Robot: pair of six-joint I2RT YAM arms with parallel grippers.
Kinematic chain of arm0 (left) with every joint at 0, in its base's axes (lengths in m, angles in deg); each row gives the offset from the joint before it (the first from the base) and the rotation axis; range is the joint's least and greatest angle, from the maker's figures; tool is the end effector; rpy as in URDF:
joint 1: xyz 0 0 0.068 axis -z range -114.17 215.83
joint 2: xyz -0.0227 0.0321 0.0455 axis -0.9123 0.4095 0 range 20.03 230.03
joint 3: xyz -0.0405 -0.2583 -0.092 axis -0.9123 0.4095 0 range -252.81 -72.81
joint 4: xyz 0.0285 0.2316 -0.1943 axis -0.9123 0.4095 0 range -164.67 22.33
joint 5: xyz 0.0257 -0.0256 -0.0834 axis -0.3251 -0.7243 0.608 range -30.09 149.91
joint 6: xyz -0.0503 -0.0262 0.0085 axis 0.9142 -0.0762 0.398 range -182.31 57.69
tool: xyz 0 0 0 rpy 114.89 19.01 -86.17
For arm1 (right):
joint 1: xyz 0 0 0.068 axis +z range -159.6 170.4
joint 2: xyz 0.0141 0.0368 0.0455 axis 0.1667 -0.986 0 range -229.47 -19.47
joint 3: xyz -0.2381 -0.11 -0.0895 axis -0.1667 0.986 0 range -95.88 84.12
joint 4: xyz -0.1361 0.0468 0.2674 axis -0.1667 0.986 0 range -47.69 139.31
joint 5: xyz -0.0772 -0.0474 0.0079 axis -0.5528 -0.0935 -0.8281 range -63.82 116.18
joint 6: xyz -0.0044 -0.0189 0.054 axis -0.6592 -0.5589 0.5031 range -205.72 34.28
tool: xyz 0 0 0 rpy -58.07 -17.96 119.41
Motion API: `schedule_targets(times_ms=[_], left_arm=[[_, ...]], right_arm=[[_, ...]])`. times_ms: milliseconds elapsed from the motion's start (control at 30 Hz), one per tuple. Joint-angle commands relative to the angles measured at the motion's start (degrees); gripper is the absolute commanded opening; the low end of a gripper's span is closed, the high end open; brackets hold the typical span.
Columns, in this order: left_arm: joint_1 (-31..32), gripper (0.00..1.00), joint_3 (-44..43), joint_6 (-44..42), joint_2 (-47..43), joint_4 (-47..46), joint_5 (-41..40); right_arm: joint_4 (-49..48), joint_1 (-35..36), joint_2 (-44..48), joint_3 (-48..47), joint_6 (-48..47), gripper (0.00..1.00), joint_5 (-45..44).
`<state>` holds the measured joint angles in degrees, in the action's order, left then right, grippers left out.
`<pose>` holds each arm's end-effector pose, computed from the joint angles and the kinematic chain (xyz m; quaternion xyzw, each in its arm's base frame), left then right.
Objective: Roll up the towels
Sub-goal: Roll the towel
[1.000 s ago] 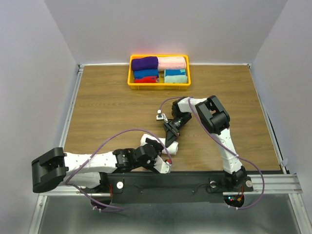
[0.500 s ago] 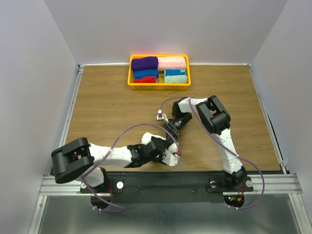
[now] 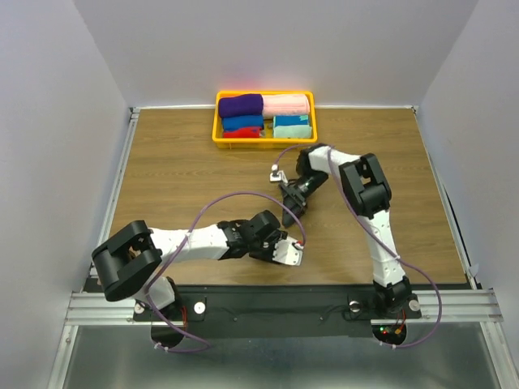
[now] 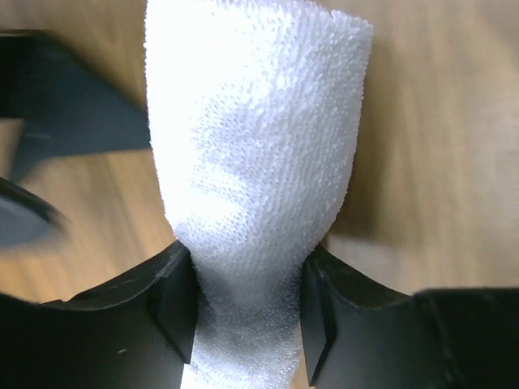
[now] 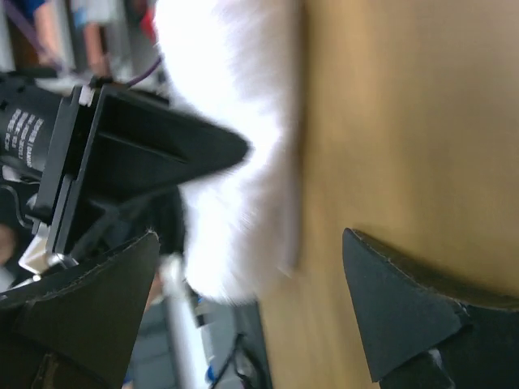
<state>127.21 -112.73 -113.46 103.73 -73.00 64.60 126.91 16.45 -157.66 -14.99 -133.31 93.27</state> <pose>0.1510 -0.2838 0.1418 0.7775 0.5006 -0.0715 0.3739 0.3726 0.2239 0.0818 0.3499 -0.7346 -0.5647 0.1384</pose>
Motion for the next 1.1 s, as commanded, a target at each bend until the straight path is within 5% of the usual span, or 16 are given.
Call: schedule_targets(times_ms=[0,200,567,867,1067], left_arm=[[0.31,0.32,-1.65,3.43,1.73,16.16,12.36],[-1.79,0.41,-7.18,3.70,5.32,24.86,17.19],[-2.32,0.59,-13.42,4.06,16.57,28.73,17.80],[-9.43,0.20,-20.89,0.79,25.81,37.43,27.11],[-14.62,0.16,-26.87,-0.43,31.60,42.44,32.22]], right_arm=[[-4.97,-9.85,-1.03,-9.57,3.19,1.00,-10.83],[-4.97,-17.41,3.18,-14.97,6.11,1.00,-13.91],[-4.97,-23.93,14.87,-1.89,1.98,1.00,-13.91],[-11.18,-24.29,32.69,10.05,-0.41,1.00,-15.66],[-32.81,-16.83,55.90,26.48,12.07,1.00,-28.91]])
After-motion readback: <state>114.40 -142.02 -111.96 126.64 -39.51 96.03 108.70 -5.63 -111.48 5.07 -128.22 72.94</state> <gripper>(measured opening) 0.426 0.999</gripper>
